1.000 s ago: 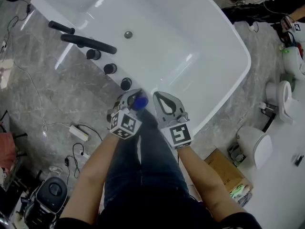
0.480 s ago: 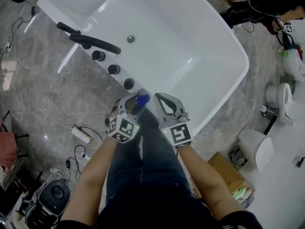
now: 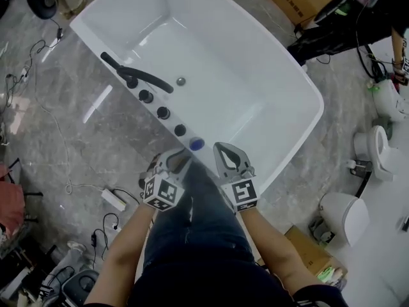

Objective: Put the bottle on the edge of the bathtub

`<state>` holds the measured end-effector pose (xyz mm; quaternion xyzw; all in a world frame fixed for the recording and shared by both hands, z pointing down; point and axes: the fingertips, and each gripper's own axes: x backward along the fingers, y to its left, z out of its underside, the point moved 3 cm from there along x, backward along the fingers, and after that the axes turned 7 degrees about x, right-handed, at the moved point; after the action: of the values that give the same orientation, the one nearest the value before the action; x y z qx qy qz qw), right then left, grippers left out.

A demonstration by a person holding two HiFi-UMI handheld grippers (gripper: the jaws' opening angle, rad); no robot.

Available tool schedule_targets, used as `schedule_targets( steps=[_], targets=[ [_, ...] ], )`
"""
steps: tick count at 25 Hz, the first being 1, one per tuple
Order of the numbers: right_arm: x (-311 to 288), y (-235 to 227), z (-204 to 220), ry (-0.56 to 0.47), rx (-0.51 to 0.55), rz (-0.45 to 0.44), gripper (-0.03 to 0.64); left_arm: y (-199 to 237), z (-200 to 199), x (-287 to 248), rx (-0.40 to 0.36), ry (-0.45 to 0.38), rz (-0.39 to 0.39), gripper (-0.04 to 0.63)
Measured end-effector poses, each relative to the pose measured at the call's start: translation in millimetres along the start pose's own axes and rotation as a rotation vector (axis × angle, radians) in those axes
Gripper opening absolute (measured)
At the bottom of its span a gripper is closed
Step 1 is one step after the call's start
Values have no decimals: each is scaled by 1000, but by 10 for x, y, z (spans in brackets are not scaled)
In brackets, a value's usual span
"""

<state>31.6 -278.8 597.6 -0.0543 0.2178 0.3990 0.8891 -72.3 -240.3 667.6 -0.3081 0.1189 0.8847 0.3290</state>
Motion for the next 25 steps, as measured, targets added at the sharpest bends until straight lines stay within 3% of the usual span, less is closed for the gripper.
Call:
schedule_targets(
  steps=[4,10,15,20,25],
  targets=[
    [91,15,-159,-32,1,31,17,55,-275,271,-18,-70,-49,4],
    [289,-34,-423,-57,-4,56,17,115,-790,643,95,-190,-113,2],
    [399,-119,-766,-118,19,93,17,204,-1172,1001,117,-287,-184,2],
    [463,-111,-1210,-198,38,93,17,374,-1508,1488,137,-420,-352,2],
    [305,82,-1656,-285,85,25,17,588,-1633,2123,199,-532,-569,2]
  ],
)
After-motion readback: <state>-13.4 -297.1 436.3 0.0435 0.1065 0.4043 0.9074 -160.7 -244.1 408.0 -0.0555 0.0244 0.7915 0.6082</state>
